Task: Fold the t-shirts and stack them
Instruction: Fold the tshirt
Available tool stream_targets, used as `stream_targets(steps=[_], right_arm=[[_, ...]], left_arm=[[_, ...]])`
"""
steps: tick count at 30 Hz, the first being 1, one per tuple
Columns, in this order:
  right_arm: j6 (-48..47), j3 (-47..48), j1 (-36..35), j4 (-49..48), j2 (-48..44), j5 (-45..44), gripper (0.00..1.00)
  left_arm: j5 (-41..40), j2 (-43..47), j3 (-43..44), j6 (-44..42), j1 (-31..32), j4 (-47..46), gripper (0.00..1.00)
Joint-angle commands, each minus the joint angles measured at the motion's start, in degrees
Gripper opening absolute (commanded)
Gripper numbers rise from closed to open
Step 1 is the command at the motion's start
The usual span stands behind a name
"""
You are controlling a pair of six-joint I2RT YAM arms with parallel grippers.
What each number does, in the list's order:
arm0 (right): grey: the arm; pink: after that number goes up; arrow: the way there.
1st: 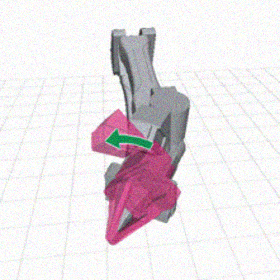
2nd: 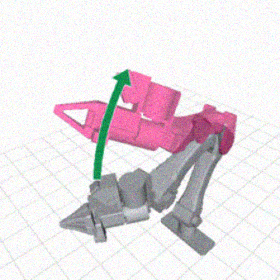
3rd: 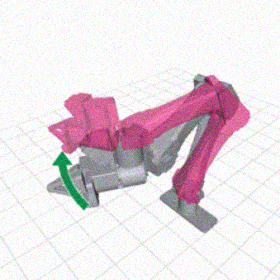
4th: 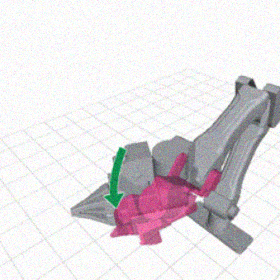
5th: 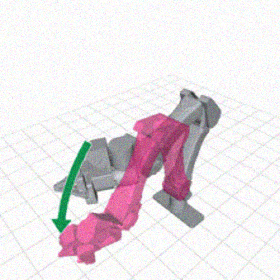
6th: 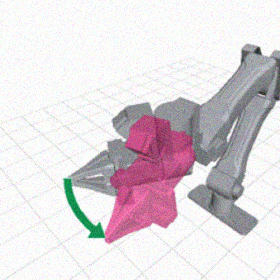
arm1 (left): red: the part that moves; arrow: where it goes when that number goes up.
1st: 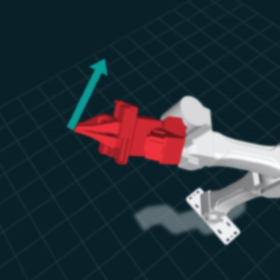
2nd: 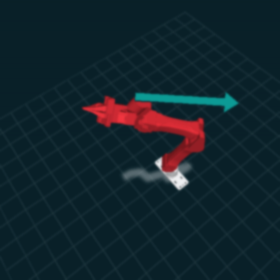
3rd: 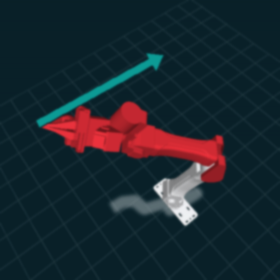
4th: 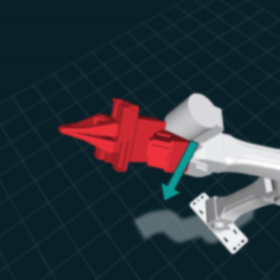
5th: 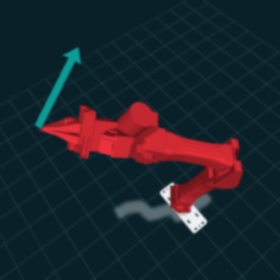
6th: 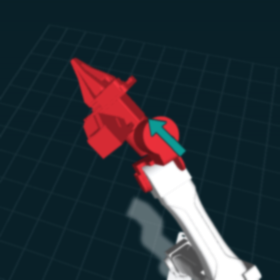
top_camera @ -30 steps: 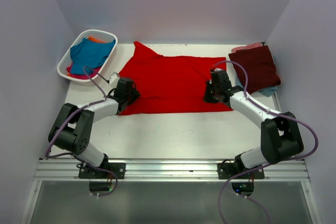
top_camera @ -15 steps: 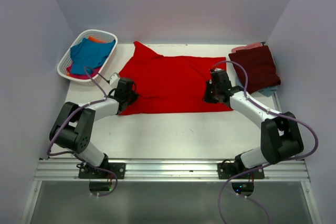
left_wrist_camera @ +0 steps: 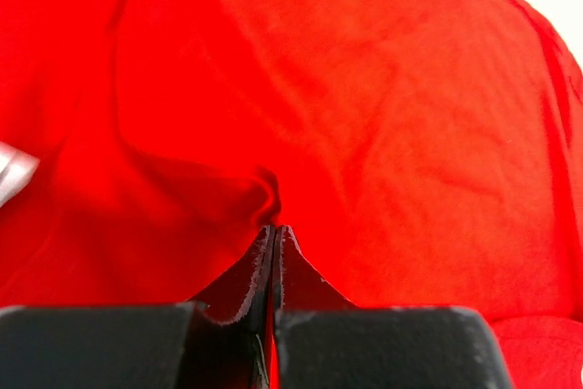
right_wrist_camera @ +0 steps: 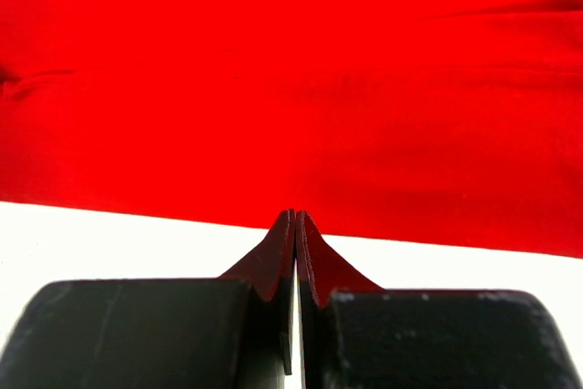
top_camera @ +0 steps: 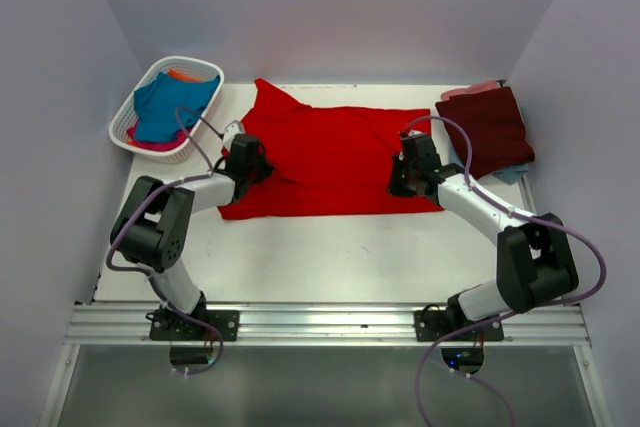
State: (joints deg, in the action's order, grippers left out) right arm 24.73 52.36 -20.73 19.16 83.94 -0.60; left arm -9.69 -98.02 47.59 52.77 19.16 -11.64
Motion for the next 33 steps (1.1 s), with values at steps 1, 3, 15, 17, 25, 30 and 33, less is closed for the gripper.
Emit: stream_targets(steps=[1, 3, 15, 17, 25, 30, 33], right_arm=[[-1.2, -0.2, -0.2, 0.5, -1.3, -1.5, 0.00], [-1.3, -0.3, -0.2, 0.4, -1.1, -1.6, 0.00], [-1.4, 0.0, -0.3, 0.0, 0.5, -1.7, 0.00], [-1.5, -0.1, -0.2, -0.1, 1.0, -1.4, 0.00], [-1.8, 0.2, -0.2, 0.4, 0.7, -2.2, 0.00], [-1.8, 0.1, -0.3, 0.4, 0.5, -2.3, 0.00], [-1.8, -0.1, -0.2, 0.3, 0.6, -2.5, 0.00]], left_arm=[[1.7, -2.9, 4.7, -4.0, -0.8, -4.4, 0.00], [2.0, -4.3, 6.2, -4.3, -0.9, -4.6, 0.00], [7.8, -6.2, 10.7, -7.1, -1.1, -9.1, 0.00], [8.9, -7.1, 12.2, -8.4, -1.1, -9.1, 0.00], [12.4, -12.9, 19.6, -11.0, -1.1, -4.6, 0.00], [15.2, -16.0, 21.9, -11.6, -1.4, -3.8, 0.00], [17.5, -16.2, 21.8, -12.8, -1.5, -5.6, 0.00]])
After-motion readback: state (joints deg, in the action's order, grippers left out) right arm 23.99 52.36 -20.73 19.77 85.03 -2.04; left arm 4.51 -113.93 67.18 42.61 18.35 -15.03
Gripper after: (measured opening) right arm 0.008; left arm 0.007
